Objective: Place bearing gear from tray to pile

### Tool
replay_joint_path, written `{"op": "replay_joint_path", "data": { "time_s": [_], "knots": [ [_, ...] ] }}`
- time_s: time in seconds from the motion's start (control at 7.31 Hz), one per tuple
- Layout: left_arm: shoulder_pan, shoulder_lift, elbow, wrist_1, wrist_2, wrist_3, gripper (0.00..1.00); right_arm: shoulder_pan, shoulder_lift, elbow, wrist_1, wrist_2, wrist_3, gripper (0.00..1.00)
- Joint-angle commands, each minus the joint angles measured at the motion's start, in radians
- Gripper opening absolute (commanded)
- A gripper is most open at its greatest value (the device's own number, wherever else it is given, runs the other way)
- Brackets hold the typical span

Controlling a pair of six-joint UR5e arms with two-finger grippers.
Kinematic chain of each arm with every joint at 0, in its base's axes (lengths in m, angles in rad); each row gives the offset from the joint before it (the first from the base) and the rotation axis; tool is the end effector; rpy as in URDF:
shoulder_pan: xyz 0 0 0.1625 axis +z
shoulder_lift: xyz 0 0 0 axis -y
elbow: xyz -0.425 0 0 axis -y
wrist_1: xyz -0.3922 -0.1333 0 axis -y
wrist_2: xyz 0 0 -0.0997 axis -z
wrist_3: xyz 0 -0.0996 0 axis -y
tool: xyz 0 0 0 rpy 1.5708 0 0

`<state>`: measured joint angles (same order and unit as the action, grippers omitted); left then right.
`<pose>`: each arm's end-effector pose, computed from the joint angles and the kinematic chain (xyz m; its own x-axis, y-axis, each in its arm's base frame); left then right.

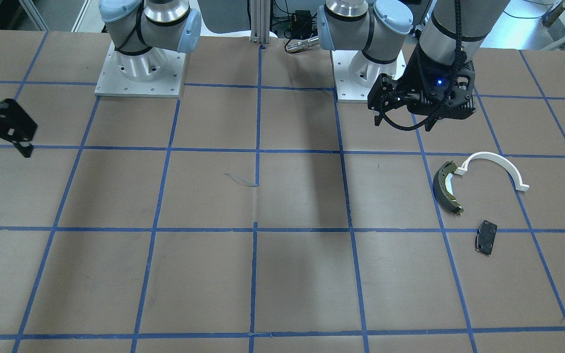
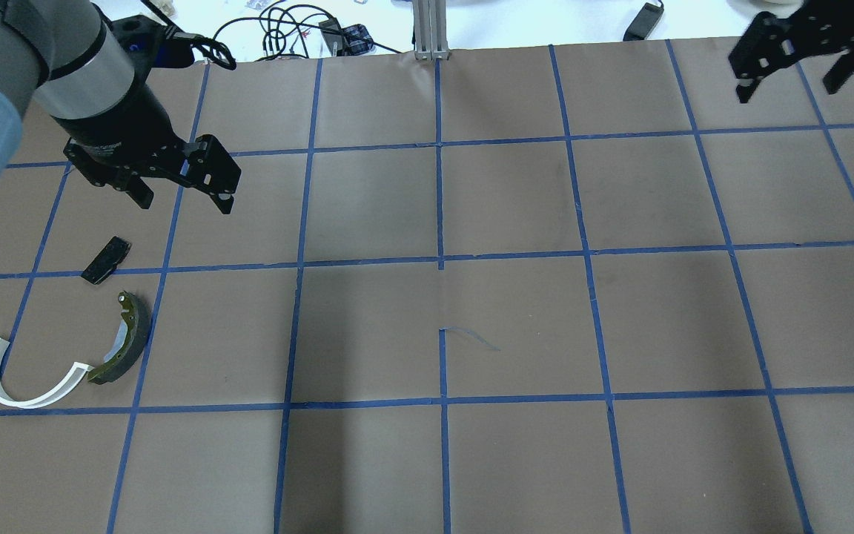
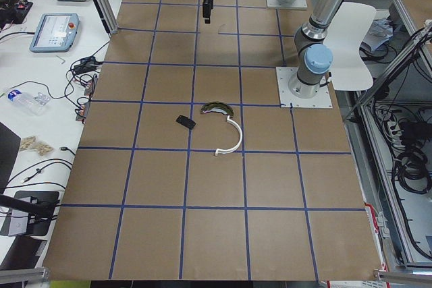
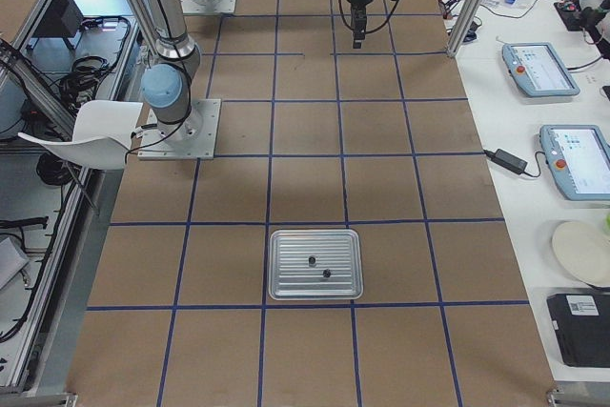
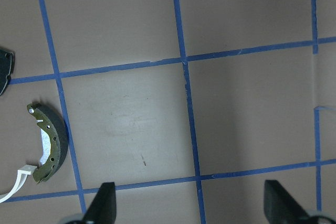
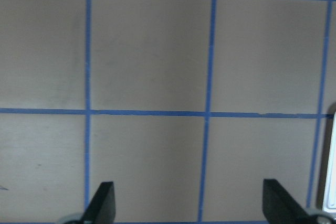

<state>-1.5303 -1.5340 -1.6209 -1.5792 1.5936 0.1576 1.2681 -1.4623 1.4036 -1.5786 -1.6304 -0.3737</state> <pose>-0.1117 -0.4790 0.4803 -0.9929 0.1173 -0.0191 0.1168 0.9928 0.0250 -0.0405 -0.5569 0.5154 -0.9946 -0.0671 0.0796 -0.0705 0.9967 -0.0402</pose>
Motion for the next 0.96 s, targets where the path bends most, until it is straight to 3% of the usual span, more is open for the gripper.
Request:
{"op": "replay_joint_path", "data": {
  "time_s": [0.0,0.14,0.41,0.82],
  "knots": [
    [-0.001,-0.009,0.001,0.002,0.025,0.000,1.00,-0.268,0.013,0.005,-0.018,-0.036,-0.404,1.00],
    [-0.001,-0.012,0.001,0.002,0.025,0.000,1.00,-0.386,0.048,0.008,-0.023,-0.025,-0.539,1.00],
    [-0.001,-0.012,0.001,0.002,0.025,0.000,1.00,-0.520,0.184,0.006,-0.203,-0.023,-0.715,1.00],
    [-0.001,-0.012,0.006,0.002,0.025,0.000,1.00,-0.625,0.406,-0.015,-0.342,0.058,-0.922,1.00]
  ]
}}
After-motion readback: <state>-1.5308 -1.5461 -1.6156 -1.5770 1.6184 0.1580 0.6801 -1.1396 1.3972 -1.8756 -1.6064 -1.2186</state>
